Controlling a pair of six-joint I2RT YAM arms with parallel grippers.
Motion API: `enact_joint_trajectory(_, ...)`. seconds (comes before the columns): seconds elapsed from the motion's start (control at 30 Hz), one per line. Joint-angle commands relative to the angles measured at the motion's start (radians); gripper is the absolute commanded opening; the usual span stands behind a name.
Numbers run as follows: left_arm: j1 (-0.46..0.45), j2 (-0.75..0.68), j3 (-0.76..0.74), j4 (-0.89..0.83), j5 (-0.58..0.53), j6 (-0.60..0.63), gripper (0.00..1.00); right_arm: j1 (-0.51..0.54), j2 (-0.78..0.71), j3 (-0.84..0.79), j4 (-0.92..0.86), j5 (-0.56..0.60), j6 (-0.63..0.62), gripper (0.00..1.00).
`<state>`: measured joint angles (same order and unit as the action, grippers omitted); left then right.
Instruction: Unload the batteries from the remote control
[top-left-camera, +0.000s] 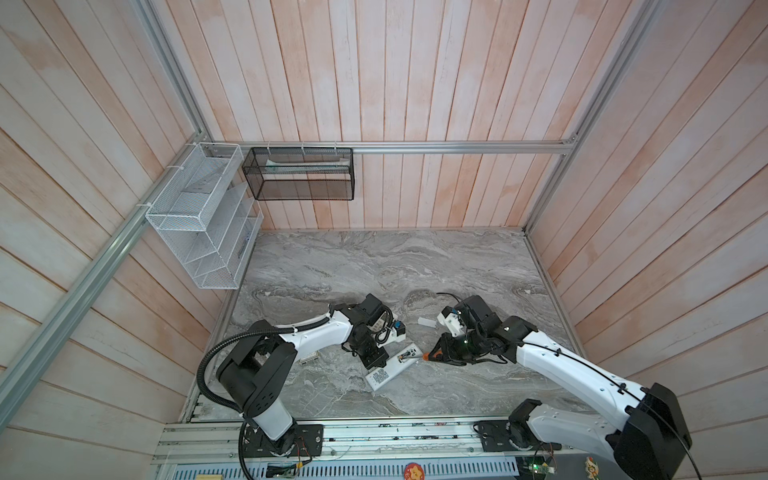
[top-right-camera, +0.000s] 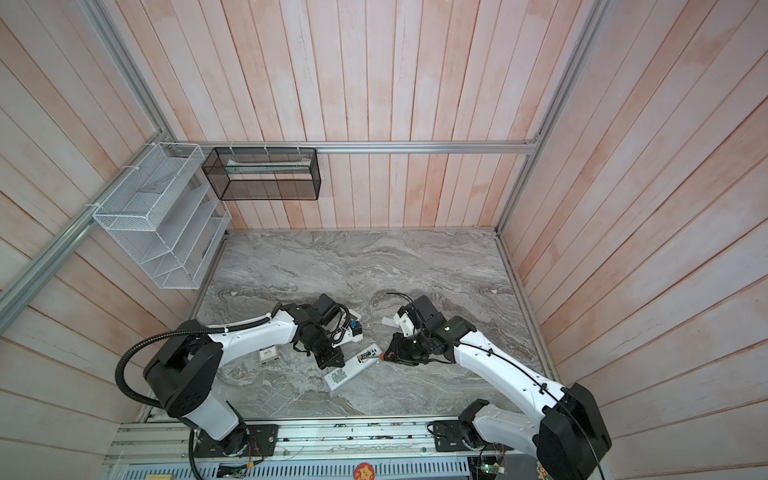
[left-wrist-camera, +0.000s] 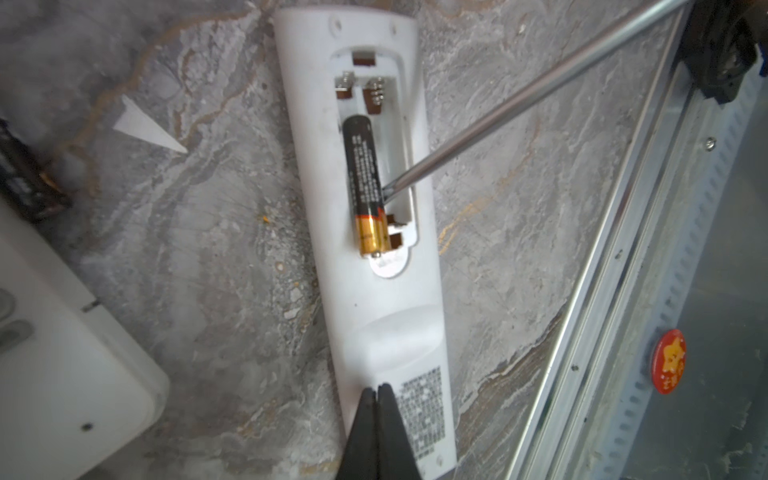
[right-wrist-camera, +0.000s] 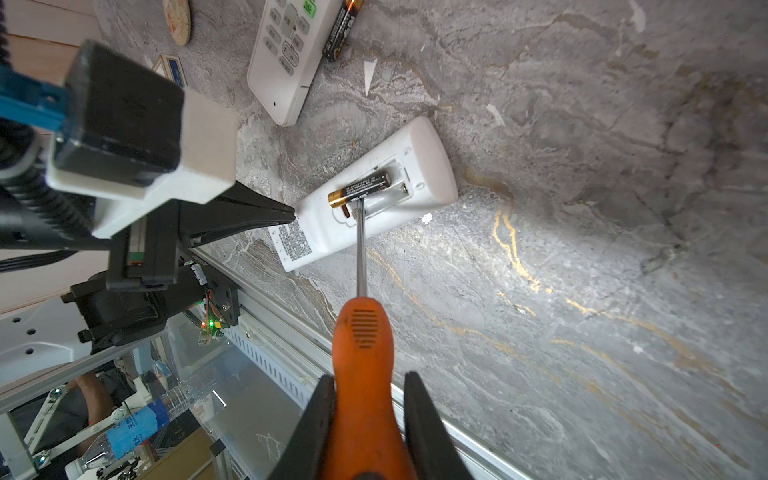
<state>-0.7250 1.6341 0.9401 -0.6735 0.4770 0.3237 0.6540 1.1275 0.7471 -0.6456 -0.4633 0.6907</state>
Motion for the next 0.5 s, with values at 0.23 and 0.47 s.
enact_joint_trajectory(0.23,-0.078,-0.091,-0.097,0.152,-0.093,-0.104,1.00,-0.003,-0.050,-0.082,-0.107,0.167,0.075,0.00)
enact_joint_trajectory(0.47,-0.219,-0.069,-0.145,0.239,-0.371,-0.206,1.00,0.001,-0.110,-0.139,-0.090,0.167,0.124,0.00)
